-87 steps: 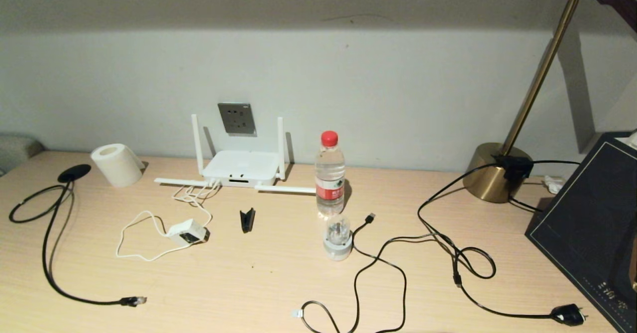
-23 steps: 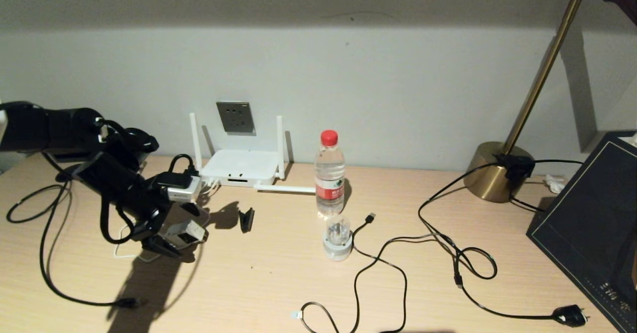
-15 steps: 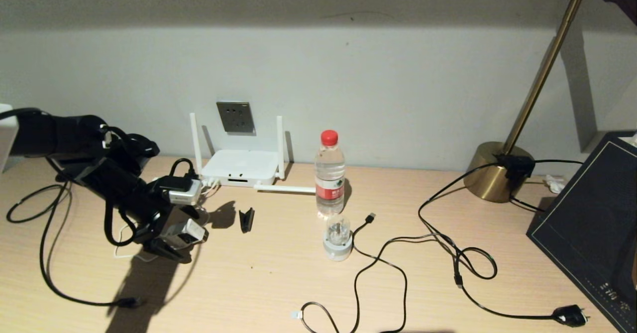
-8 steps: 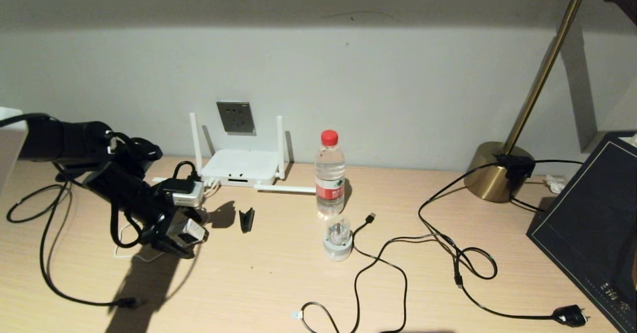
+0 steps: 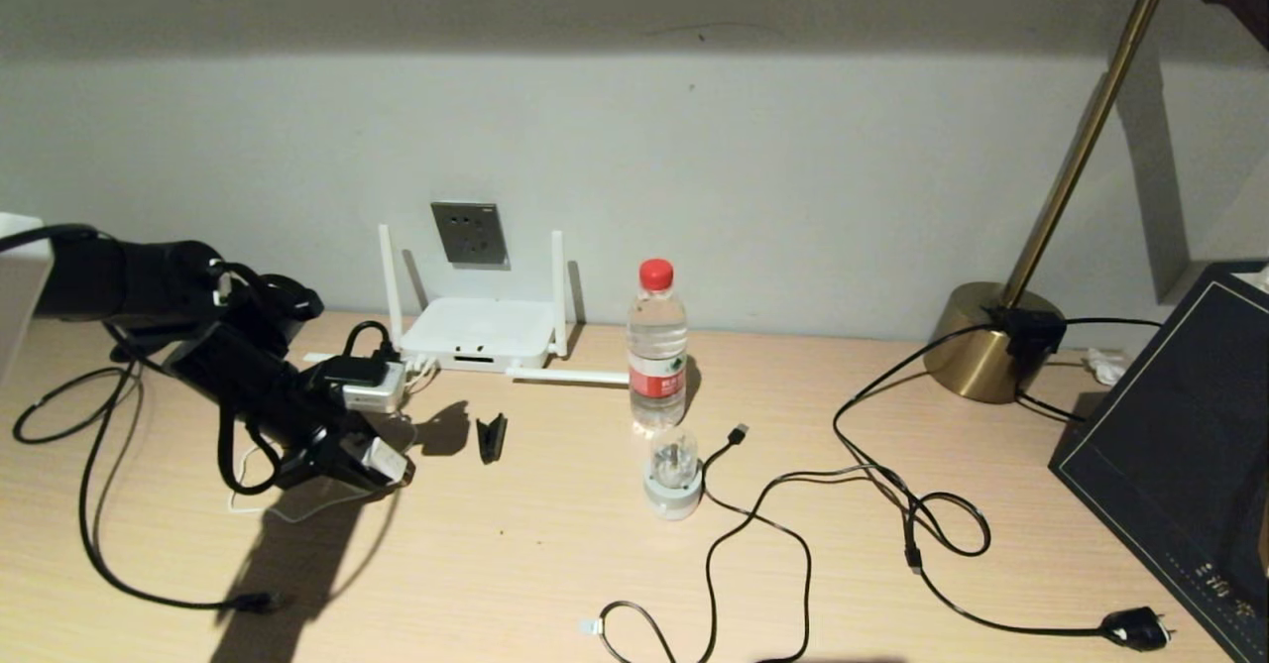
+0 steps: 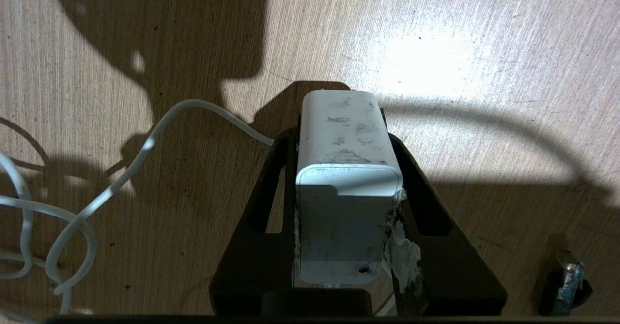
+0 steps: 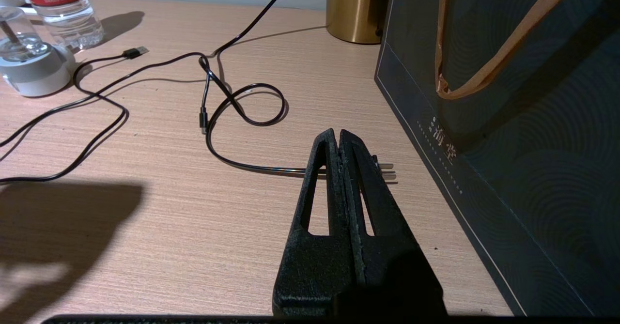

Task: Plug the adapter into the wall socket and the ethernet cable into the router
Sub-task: Pick up plug

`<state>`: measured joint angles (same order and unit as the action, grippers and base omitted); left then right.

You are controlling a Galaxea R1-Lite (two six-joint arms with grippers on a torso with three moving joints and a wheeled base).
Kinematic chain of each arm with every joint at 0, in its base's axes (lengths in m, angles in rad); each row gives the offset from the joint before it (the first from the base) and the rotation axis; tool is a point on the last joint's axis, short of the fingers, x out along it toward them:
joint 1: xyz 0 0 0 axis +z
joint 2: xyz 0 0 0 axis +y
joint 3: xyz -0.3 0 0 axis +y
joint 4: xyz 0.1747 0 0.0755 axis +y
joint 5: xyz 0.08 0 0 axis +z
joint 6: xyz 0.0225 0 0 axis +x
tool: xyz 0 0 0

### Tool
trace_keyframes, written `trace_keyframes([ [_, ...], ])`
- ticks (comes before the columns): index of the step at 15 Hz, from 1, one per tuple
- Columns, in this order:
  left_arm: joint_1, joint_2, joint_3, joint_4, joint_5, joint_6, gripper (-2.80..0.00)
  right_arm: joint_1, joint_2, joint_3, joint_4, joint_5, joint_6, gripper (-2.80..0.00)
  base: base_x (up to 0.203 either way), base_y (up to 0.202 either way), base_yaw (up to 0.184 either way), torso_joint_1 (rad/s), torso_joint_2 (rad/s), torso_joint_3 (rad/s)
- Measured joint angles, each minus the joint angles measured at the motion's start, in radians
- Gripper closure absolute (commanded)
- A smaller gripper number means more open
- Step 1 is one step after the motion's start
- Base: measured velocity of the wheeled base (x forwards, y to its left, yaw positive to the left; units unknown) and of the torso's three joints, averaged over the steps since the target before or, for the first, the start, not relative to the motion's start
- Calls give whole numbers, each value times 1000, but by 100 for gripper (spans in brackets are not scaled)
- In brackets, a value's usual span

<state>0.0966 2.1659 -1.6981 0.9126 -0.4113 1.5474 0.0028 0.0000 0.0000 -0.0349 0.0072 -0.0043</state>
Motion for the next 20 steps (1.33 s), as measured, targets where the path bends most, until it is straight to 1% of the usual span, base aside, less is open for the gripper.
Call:
trace_keyframes([
  [3, 1, -6, 0, 2, 1, 0, 0, 0, 0, 0, 0, 0, 0, 0, 0, 0, 0, 0, 0, 0],
  [5, 1, -21, 8, 30, -12, -6, 0, 0, 0, 0, 0, 0, 0, 0, 0, 0, 0, 0, 0, 0],
  [6, 1, -41, 21, 71, -45, -16, 0, 0, 0, 0, 0, 0, 0, 0, 0, 0, 0, 0, 0, 0],
  [9, -4, -143, 95, 243, -205, -50, 0, 0, 0, 0, 0, 0, 0, 0, 0, 0, 0, 0, 0, 0],
  [10, -5, -186, 131, 286, -246, -54, 0, 0, 0, 0, 0, 0, 0, 0, 0, 0, 0, 0, 0, 0],
  [12, -3, -290, 233, 356, -309, -59, 0, 0, 0, 0, 0, 0, 0, 0, 0, 0, 0, 0, 0, 0],
  [14, 10, -401, 341, 386, -340, -61, 0, 0, 0, 0, 0, 0, 0, 0, 0, 0, 0, 0, 0, 0],
  [16, 27, -490, 433, 383, -348, -60, 0, 0, 0, 0, 0, 0, 0, 0, 0, 0, 0, 0, 0, 0],
  [17, 32, -520, 460, 352, -338, -59, 0, 0, 0, 0, 0, 0, 0, 0, 0, 0, 0, 0, 0, 0],
  [18, 35, -537, 475, 297, -315, -58, 0, 0, 0, 0, 0, 0, 0, 0, 0, 0, 0, 0, 0, 0],
  [19, 36, -544, 489, 219, -277, -59, 0, 0, 0, 0, 0, 0, 0, 0, 0, 0, 0, 0, 0, 0],
  [20, 36, -544, 511, 114, -226, -68, 0, 0, 0, 0, 0, 0, 0, 0, 0, 0, 0, 0, 0, 0],
])
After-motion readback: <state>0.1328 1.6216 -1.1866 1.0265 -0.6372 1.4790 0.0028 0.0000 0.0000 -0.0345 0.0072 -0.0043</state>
